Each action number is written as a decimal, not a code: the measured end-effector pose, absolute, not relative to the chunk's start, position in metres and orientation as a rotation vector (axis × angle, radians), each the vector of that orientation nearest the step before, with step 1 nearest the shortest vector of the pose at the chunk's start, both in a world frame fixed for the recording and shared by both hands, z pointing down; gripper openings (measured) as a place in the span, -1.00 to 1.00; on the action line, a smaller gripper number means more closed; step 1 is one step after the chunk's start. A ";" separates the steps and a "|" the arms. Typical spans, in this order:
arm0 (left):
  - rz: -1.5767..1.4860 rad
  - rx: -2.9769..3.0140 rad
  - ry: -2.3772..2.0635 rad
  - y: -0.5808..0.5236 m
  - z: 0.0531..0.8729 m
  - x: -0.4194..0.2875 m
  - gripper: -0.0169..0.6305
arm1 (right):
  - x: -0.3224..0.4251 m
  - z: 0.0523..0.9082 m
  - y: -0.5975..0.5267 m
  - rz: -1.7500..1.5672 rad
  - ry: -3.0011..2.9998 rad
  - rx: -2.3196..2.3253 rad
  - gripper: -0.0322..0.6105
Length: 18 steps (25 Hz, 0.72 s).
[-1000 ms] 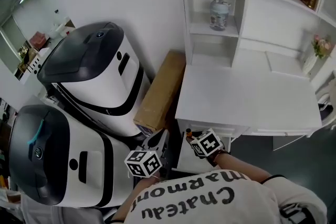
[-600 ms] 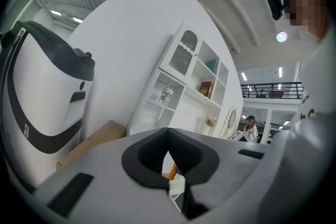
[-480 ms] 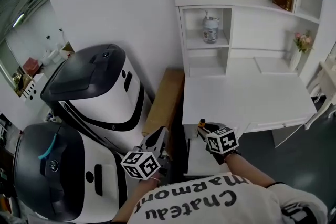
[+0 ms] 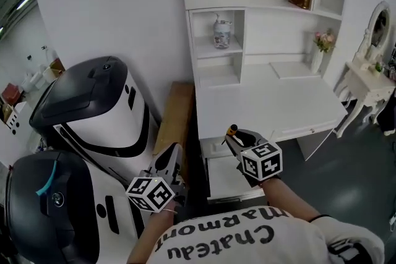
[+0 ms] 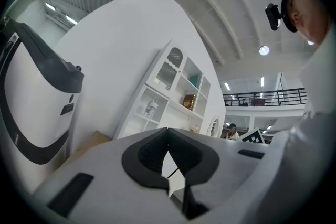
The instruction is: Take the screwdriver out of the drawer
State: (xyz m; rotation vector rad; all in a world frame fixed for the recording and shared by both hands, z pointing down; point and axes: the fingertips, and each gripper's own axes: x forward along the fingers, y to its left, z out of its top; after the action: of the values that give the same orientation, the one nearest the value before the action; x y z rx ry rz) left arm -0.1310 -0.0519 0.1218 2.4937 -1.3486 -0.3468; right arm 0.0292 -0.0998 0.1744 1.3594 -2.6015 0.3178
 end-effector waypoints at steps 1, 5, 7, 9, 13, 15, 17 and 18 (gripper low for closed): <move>-0.340 2.503 -1.334 -0.047 0.121 -0.130 -0.88 | 0.032 0.169 -0.094 0.319 -2.606 1.383 -0.54; -0.323 2.537 -1.267 -0.030 0.118 -0.123 -0.88 | 0.042 0.161 -0.067 0.342 -2.600 1.465 -0.54; -0.320 2.551 -1.229 -0.022 0.117 -0.122 -0.88 | 0.044 0.162 -0.055 0.342 -2.583 1.500 -0.54; -0.319 2.566 -1.195 -0.014 0.116 -0.121 -0.88 | 0.044 0.162 -0.043 0.343 -2.565 1.538 -0.54; -0.317 2.594 -1.140 0.003 0.115 -0.123 -0.88 | 0.043 0.165 -0.021 0.367 -2.542 1.606 -0.54; -0.309 2.602 -1.114 0.010 0.117 -0.125 -0.88 | 0.041 0.169 -0.011 0.391 -2.532 1.631 -0.54; -0.299 2.608 -1.089 0.016 0.120 -0.126 -0.88 | 0.038 0.173 -0.002 0.409 -2.521 1.649 -0.54; -0.295 2.610 -1.079 0.019 0.121 -0.127 -0.88 | 0.036 0.175 0.002 0.413 -2.515 1.657 -0.54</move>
State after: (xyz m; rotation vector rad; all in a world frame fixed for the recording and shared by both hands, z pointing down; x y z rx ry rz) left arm -0.1271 0.0185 0.1211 2.6098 -1.0786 -0.2954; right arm 0.0363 0.0019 0.1751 1.6568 -2.5151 0.4130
